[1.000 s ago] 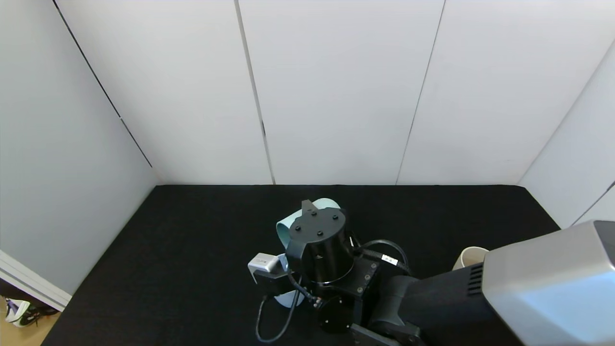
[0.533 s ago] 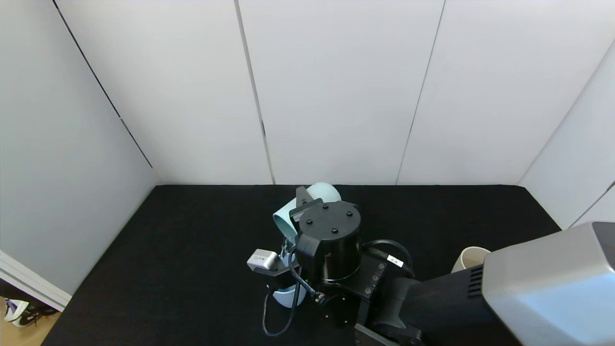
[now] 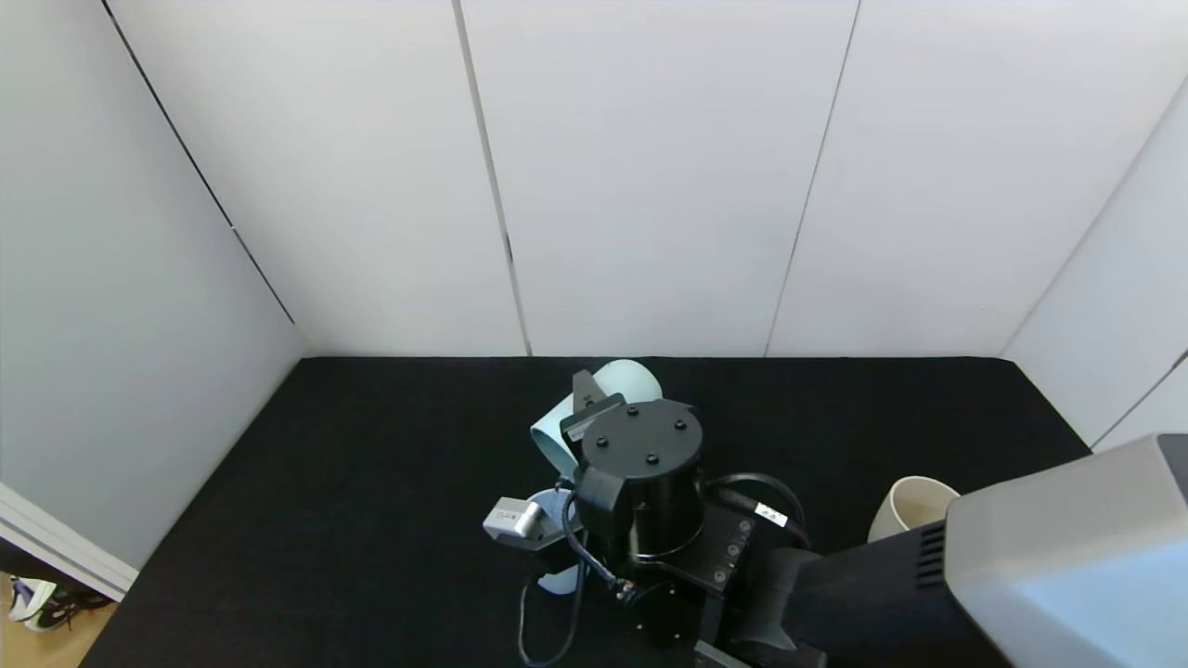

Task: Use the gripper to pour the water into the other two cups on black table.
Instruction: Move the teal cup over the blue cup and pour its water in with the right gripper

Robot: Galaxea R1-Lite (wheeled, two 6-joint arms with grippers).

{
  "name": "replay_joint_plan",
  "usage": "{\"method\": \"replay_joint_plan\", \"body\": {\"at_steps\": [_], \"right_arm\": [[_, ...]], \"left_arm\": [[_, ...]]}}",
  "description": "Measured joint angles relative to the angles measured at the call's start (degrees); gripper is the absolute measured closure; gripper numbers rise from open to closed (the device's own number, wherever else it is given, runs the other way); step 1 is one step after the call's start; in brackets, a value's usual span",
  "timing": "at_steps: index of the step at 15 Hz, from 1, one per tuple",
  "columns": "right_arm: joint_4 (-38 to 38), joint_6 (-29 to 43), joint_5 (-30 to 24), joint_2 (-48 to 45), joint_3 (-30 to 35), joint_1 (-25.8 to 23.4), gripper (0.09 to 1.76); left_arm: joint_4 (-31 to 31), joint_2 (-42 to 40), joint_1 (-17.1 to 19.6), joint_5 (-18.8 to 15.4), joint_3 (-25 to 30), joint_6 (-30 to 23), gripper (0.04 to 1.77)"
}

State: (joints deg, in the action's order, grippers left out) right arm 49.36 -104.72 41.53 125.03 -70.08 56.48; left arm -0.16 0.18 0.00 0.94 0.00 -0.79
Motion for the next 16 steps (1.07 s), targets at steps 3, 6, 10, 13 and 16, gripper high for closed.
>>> {"method": "replay_joint_plan", "body": {"at_steps": [3,6,10,13,16], "right_arm": [[3.84,2.66,-0.57,-0.69,2.28,0.57,0.65],[5.95,9.76,-0.35,-1.62,3.52,1.38,0.65],[5.73,21.72,3.91,-5.71,7.88,3.13,0.65],[5.55,28.56,5.92,-10.8,10.65,3.05,0.65],[4.58,37.96,6.28,-16.37,16.7,-0.56,0.65]], "left_arm": [[0.0,0.0,0.0,0.0,0.0,0.02,0.09],[0.0,0.0,0.0,-0.01,0.0,-0.02,0.09],[0.0,0.0,0.0,0.0,0.0,-0.02,0.09],[0.0,0.0,0.0,0.0,0.0,-0.02,0.09],[0.0,0.0,0.0,0.0,0.0,-0.02,0.09]]}}
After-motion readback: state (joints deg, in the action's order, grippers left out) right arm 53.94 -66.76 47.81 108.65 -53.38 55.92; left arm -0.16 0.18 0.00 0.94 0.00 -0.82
